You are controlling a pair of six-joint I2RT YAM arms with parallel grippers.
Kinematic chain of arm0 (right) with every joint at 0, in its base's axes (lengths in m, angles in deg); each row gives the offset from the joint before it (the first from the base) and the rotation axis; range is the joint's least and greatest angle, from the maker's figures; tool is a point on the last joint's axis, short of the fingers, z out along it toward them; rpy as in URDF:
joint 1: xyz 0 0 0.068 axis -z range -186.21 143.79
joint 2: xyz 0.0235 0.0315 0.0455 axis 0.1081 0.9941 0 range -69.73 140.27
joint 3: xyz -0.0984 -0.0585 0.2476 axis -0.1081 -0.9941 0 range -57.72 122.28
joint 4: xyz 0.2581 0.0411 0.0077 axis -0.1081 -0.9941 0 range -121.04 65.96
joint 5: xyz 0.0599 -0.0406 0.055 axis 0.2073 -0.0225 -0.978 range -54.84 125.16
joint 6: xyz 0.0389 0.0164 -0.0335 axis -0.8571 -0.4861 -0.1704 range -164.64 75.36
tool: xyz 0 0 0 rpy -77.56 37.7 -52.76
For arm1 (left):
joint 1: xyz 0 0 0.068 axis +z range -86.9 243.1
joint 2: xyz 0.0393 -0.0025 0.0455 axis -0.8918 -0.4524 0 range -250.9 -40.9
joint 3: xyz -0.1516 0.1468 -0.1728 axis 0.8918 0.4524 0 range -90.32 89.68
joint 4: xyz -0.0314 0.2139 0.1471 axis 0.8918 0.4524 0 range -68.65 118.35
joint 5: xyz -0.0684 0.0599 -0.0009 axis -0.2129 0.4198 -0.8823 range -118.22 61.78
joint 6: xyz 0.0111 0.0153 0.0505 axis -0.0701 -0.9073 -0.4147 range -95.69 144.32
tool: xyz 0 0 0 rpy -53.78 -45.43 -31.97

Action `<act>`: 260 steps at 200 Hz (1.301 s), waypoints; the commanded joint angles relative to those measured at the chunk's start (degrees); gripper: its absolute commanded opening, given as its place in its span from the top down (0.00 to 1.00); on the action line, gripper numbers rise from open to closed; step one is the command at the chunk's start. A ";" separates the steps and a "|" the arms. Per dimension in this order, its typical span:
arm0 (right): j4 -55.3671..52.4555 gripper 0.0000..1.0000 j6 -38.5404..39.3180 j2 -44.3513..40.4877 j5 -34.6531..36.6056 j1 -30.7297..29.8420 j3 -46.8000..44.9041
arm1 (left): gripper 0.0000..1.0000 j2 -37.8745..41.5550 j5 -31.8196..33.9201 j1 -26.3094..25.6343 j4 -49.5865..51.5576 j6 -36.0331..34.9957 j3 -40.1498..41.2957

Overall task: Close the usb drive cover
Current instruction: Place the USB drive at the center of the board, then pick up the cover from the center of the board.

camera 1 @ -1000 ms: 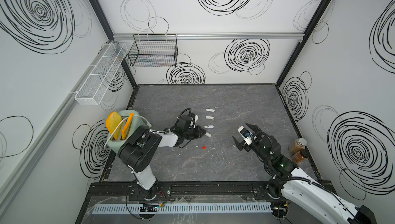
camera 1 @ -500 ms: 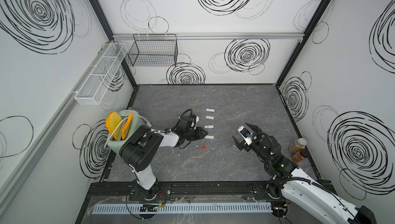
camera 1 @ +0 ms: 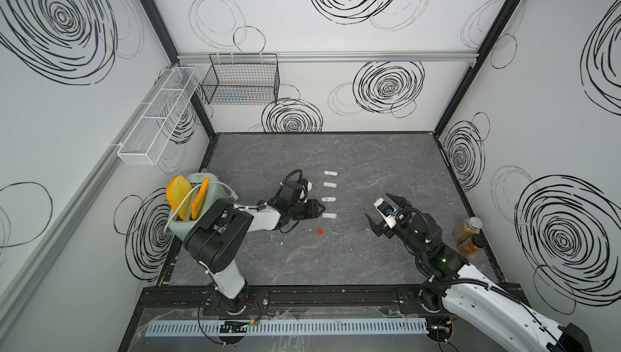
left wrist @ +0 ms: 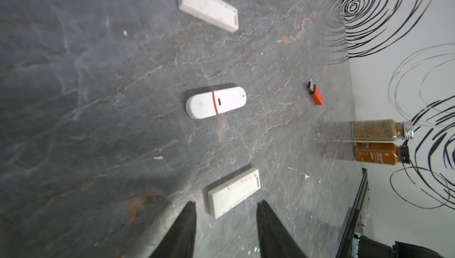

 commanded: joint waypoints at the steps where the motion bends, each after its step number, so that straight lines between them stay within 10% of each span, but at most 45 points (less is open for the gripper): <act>1: 1.92 0.01 0.32 -0.49 -0.46 0.20 -0.86 | 0.48 4.70 2.26 1.63 0.85 -5.94 -1.72; 106: -0.13 0.00 -1.13 3.64 -5.87 0.12 0.47 | 0.13 21.30 8.18 5.39 6.54 -32.36 0.50; 260: -15.96 0.12 12.03 42.41 -22.94 -10.55 23.86 | 0.00 30.81 5.93 16.85 2.68 -34.61 6.45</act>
